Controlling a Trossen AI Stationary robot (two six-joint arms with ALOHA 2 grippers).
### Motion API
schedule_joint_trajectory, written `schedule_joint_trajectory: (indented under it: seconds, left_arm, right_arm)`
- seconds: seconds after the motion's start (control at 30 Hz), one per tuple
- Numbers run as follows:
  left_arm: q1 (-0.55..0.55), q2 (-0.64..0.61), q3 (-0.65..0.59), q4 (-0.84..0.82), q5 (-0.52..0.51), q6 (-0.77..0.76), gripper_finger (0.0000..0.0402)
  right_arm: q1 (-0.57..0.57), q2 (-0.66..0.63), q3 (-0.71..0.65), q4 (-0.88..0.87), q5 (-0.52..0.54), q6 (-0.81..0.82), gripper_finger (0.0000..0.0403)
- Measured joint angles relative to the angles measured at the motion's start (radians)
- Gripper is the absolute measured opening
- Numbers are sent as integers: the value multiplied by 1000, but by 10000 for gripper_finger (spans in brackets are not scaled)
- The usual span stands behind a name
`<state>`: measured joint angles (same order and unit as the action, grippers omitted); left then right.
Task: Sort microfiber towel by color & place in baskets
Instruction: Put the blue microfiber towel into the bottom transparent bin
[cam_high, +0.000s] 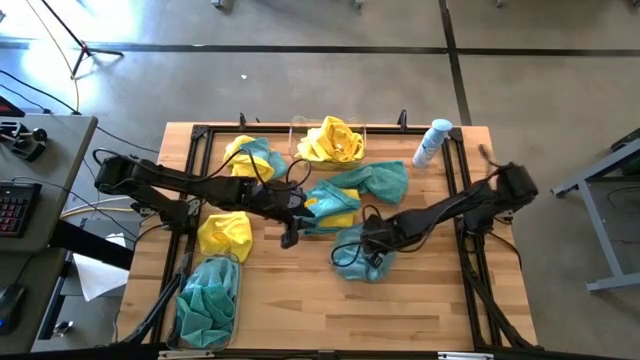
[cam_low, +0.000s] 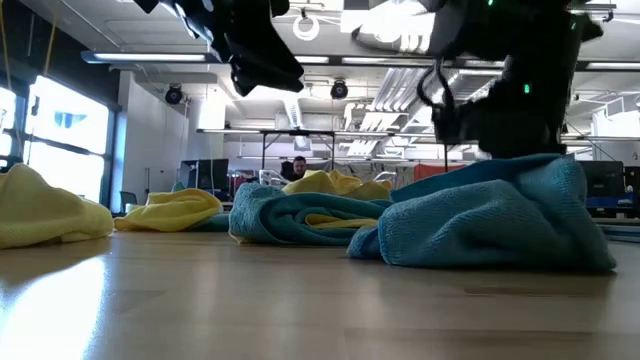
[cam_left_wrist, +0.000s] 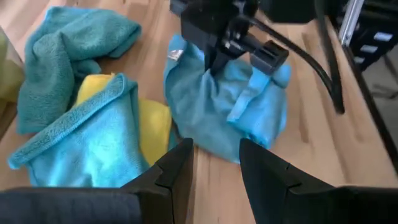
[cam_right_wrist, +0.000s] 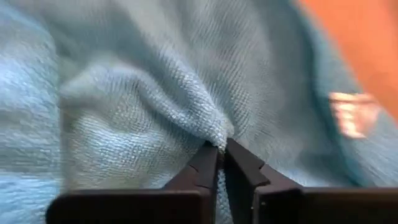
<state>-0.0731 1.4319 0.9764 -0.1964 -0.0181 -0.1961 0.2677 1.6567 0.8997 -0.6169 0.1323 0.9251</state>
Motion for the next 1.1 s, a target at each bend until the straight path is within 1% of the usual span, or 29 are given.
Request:
schedule_joint_trajectory:
  seconds: [0.07,0.13,0.27,0.33,0.47,0.6,0.7,0.83,0.97,1.03,1.1]
  left_arm:
    - [0,0,0,27,0,-19,120]
    - [3,0,16,36,0,-19,120]
    - [15,0,78,38,-17,25,120]
    - [22,0,122,37,-17,67,120]
    - [26,0,210,40,-20,140,120]
    - [26,0,274,49,-20,196,120]
    - [26,0,287,99,-20,216,120]
    - [26,0,287,144,-22,217,120]
    - [26,2,287,141,-24,216,120]
    - [26,3,287,139,-25,216,120]
    - [25,3,287,135,-47,215,120]
  right_arm:
    - [9,-75,0,-4,51,40,15]
    - [19,-154,2,-2,97,64,6]
    - [41,-313,2,22,202,69,7]
    - [44,-380,2,47,249,57,4]
    - [34,-457,9,148,321,-47,3]
    - [17,-444,100,158,353,-190,2]
    - [0,-414,197,160,377,-313,1]
    - [-25,-362,323,158,377,-475,1]
    - [-50,-310,432,159,379,-610,1]
    - [-60,-281,481,158,364,-666,1]
    - [-69,-253,526,151,344,-715,1]
